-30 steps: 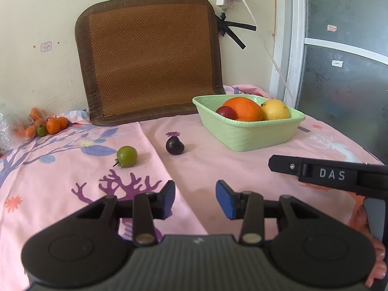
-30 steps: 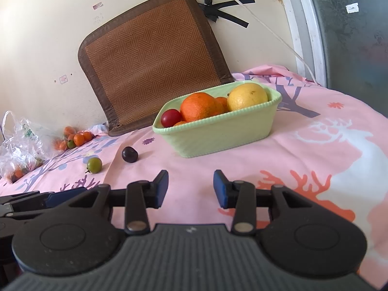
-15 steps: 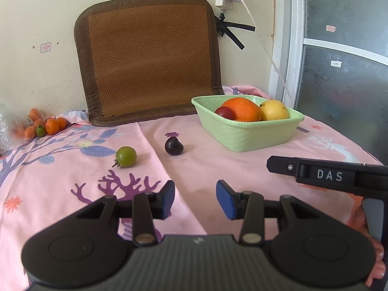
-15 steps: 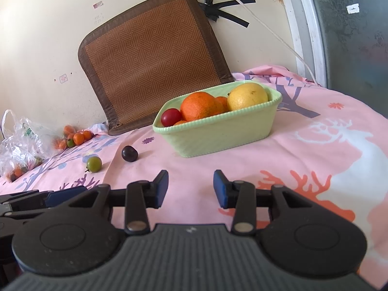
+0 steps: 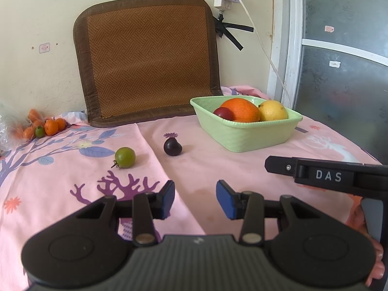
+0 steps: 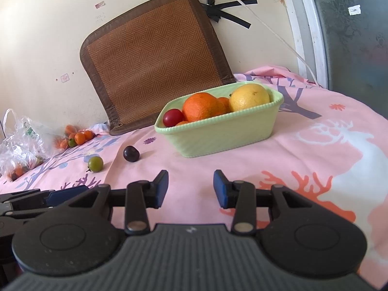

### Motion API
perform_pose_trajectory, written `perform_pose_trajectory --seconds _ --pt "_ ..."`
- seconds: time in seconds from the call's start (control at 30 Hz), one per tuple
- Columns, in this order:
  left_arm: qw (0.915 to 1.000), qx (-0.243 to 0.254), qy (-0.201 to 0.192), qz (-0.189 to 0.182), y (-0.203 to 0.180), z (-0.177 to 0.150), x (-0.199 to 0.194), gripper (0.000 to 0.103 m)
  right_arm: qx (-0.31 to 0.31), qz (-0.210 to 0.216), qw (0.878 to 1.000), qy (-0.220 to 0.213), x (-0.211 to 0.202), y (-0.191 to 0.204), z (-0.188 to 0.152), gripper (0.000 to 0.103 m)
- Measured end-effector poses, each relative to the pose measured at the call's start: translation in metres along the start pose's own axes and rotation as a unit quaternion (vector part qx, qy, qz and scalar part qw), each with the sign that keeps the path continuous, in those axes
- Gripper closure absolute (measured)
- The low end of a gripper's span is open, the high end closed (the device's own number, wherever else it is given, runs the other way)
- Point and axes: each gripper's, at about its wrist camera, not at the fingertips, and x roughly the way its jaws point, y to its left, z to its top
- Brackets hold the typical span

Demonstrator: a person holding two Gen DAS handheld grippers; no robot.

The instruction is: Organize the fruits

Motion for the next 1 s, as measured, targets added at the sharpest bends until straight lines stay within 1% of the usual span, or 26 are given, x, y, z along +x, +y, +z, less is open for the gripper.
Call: perform_pose_trajectory --seconds 0.27,0.37,0.43,0.57,0.63,0.7,0.77,0.8,0.83,0.9,1.0 --pt "1.0 -0.005 -0.001 -0.003 0.001 0.0 -0.001 0.064 -0.009 0.006 1.0 0.0 -0.001 0.002 0.0 0.059" --pt "0.9994 -0.029 -0.003 -0.018 0.009 0.002 -0.003 0.064 -0.023 0.007 1.0 0.003 0.0 0.006 0.0 0.06" --pt "0.9984 -0.048 0.0 -0.028 0.02 0.003 -0.005 0.064 -0.036 0.016 0.999 0.007 -0.001 0.011 0.001 0.06" --pt "0.9976 -0.069 0.004 -0.004 0.046 0.009 -0.005 0.064 -0.077 0.052 0.996 0.01 -0.001 0.028 0.004 0.061" --pt "0.9964 -0.084 0.007 0.004 0.062 0.016 -0.002 0.066 -0.105 0.07 0.992 0.011 0.002 0.039 0.007 0.063" --pt "0.9955 -0.095 0.006 0.008 0.076 0.026 0.003 0.066 -0.137 0.081 0.987 0.014 0.01 0.052 0.011 0.065" --pt "0.9954 -0.095 0.009 0.008 0.087 0.035 0.012 0.066 -0.163 0.09 0.982 0.025 0.023 0.063 0.016 0.066" --pt "0.9956 -0.093 0.015 0.007 0.091 0.038 0.019 0.066 -0.173 0.095 0.98 0.032 0.03 0.068 0.018 0.068" --pt "0.9955 -0.092 0.023 0.007 0.095 0.04 0.025 0.066 -0.181 0.096 0.978 0.039 0.039 0.073 0.02 0.073" --pt "0.9955 -0.089 0.032 0.011 0.099 0.044 0.036 0.066 -0.191 0.092 0.976 0.054 0.055 0.079 0.024 0.074" --pt "0.9958 -0.084 0.035 0.008 0.103 0.047 0.045 0.066 -0.208 0.077 0.973 0.057 0.073 0.089 0.027 0.074"
